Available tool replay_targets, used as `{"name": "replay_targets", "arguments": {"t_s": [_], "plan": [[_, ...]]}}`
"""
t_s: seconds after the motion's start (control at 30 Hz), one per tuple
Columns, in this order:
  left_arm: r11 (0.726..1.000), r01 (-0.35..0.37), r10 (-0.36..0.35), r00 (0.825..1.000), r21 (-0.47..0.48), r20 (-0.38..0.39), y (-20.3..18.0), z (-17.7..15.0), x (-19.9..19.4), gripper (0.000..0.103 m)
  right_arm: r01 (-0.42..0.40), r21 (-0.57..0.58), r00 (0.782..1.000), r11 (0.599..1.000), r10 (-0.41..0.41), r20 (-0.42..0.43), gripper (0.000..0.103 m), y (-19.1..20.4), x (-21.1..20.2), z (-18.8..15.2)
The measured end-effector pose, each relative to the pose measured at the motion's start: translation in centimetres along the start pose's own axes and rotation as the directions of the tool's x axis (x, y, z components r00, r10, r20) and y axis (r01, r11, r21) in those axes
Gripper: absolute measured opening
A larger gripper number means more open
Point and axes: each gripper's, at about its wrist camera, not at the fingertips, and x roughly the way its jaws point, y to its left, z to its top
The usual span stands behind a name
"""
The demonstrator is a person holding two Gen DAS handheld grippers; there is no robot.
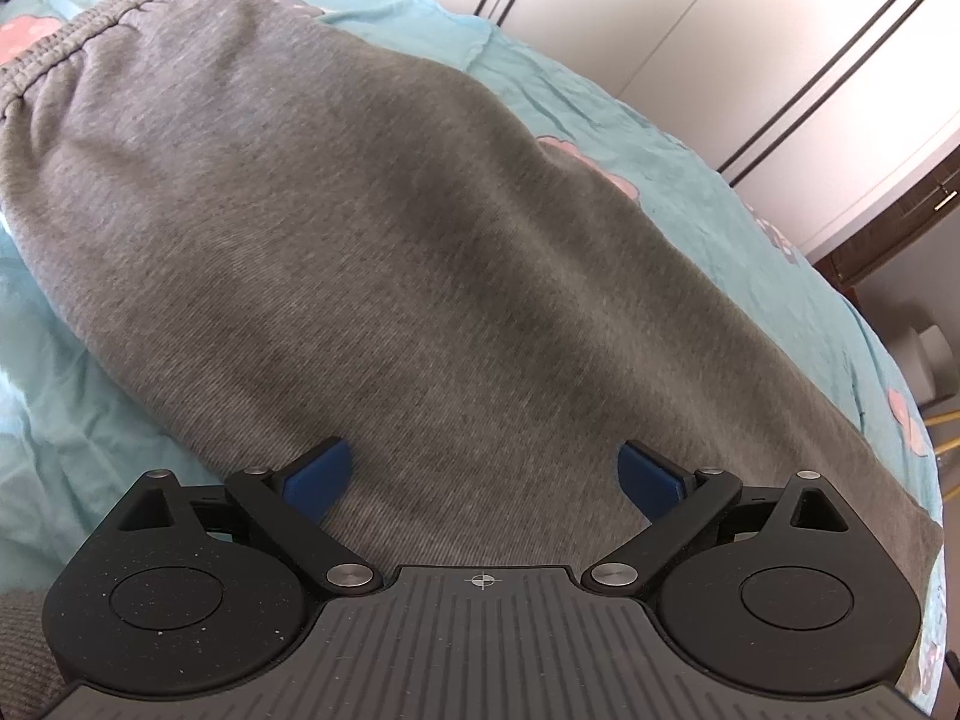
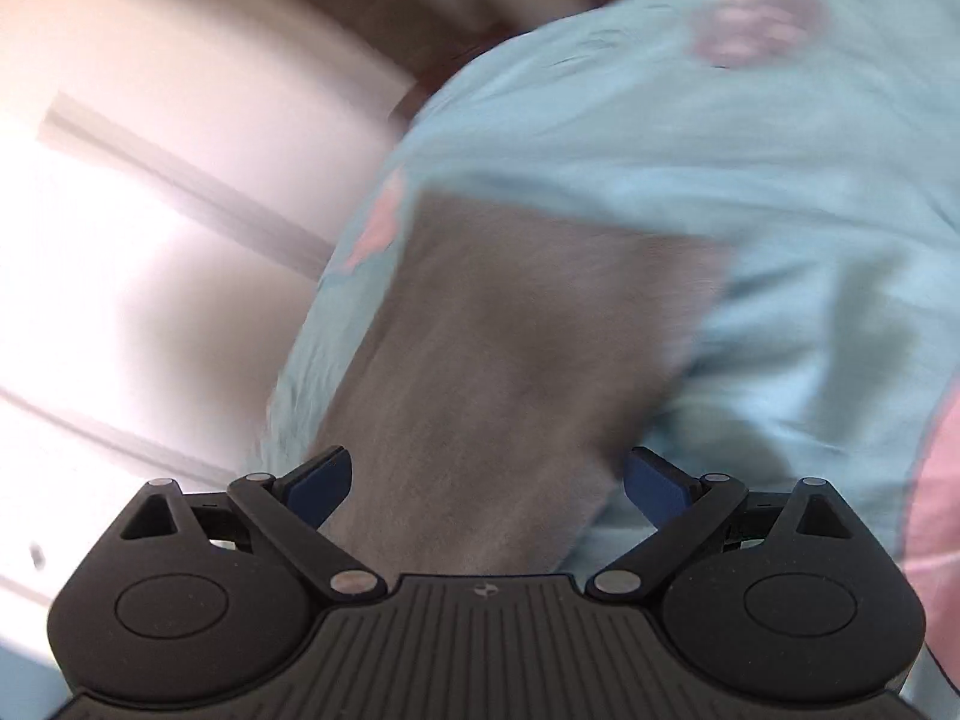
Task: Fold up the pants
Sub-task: 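Grasp the folded cuff end with the right tool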
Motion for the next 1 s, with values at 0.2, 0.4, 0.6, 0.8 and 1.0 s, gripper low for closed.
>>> {"name": "replay_targets", "arguments": {"t_s": [0.2,0.4,0.6,0.8,1.0], "plan": [[1.0,-0.008,0.008,1.0,-0.008,-0.006,-0.1,0.2,0.5,0.1,-0.019,0.105,1.0,0.994,0.018,0.009,0.058,-3.0,0.1,0.6],[1.0,-0.015,0.015,1.0,-0.002,-0.005,-0.2,0.1,0.4,0.1,-0.037,0.15,0.999,0.988,0.037,0.007,0.047,-3.4,2.1,1.3],[1.0,-0.022,0.022,1.0,-0.003,-0.006,-0.3,0.0,0.4,0.1,-0.007,0.096,1.0,0.995,0.007,-0.004,0.033,-1.5,4.8,3.0],[1.0,-0.015,0.015,1.0,-0.023,0.003,-0.2,0.0,0.3,0.101,-0.26,0.078,0.964,0.962,0.254,0.083,0.01,1.1,3.1,3.5],[0.996,0.027,-0.02,0.997,-0.089,0.077,1.0,0.3,-0.9,0.1,0.076,-0.035,0.996,0.996,-0.074,0.052,0.011,-0.3,5.2,2.3]]}}
